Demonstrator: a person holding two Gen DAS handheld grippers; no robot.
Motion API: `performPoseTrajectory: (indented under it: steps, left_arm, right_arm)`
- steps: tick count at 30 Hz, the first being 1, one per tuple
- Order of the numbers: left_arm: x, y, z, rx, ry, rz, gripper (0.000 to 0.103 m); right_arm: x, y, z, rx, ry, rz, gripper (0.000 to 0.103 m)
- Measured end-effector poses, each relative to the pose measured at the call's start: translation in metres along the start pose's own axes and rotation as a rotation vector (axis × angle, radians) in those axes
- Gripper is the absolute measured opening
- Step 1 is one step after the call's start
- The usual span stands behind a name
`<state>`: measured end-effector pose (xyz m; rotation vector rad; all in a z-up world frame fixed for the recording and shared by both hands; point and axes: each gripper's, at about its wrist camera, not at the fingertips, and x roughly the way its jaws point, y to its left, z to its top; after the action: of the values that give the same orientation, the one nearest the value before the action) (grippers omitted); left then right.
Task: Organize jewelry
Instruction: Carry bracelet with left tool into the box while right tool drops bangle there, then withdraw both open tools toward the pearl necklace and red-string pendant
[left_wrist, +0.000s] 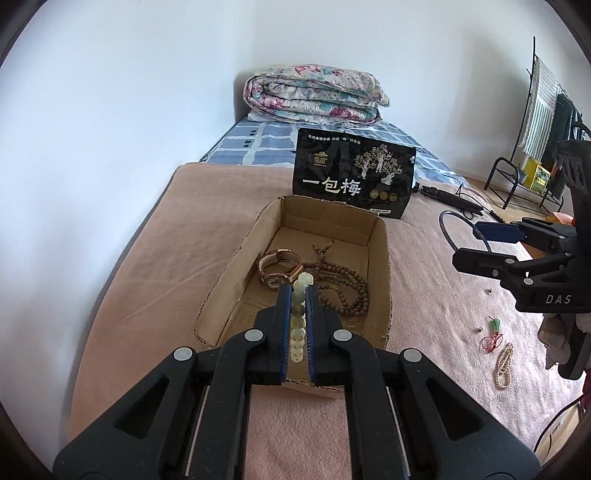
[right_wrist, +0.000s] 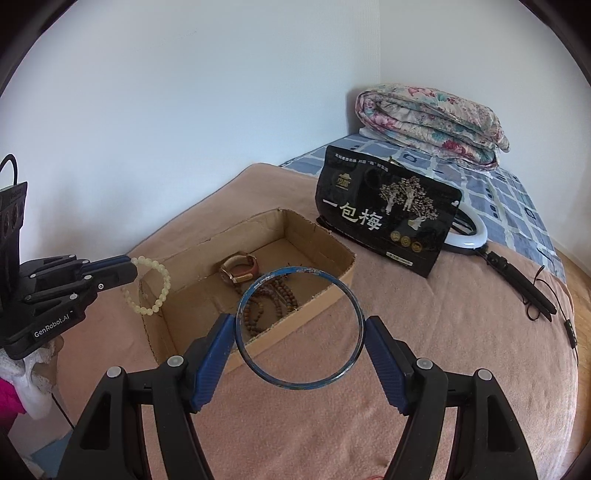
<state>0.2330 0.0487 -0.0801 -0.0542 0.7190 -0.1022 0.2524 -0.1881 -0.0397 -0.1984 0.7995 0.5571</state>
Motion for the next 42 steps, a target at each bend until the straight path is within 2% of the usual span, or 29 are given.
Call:
performPoseTrajectory:
  steps: [10,20,21,22,24,25,26,42]
  left_arm:
    - [0.011,0.023,-0.001,-0.036,0.014,0.012,0.005]
    - [0.021,0.029,0.001,-0.057,0.028,0.003,0.005]
    - [0.022,0.03,0.002,-0.062,0.03,-0.002,0.005]
    - [0.022,0.03,0.002,-0.067,0.028,-0.011,0.005]
    - [0.022,0.031,0.002,-0.071,0.032,-0.009,0.015]
    - [0.021,0.03,0.002,-0.07,0.028,-0.006,0.034]
    - [0.019,0.03,0.002,-0.068,0.017,0.001,0.042]
    - [-0.003,0.012,0.002,-0.048,-0.013,0.01,0.042]
  right_arm:
    - [0.036,0.026,0.011,-0.02,0.025,0.031,0.074]
    - [0.06,0.036,0.024,-0.022,0.032,0.051,0.074]
    - [0.062,0.036,0.025,-0.023,0.033,0.052,0.077]
    - [0.063,0.037,0.026,-0.024,0.033,0.044,0.085]
    - [0.063,0.037,0.027,-0.025,0.02,0.023,0.094]
    - [0.062,0.037,0.026,-0.022,0.011,0.019,0.095]
    - [0.06,0.036,0.026,-0.017,0.007,0.019,0.095]
    - [0.025,0.011,0.016,0.041,-0.017,-0.012,0.095]
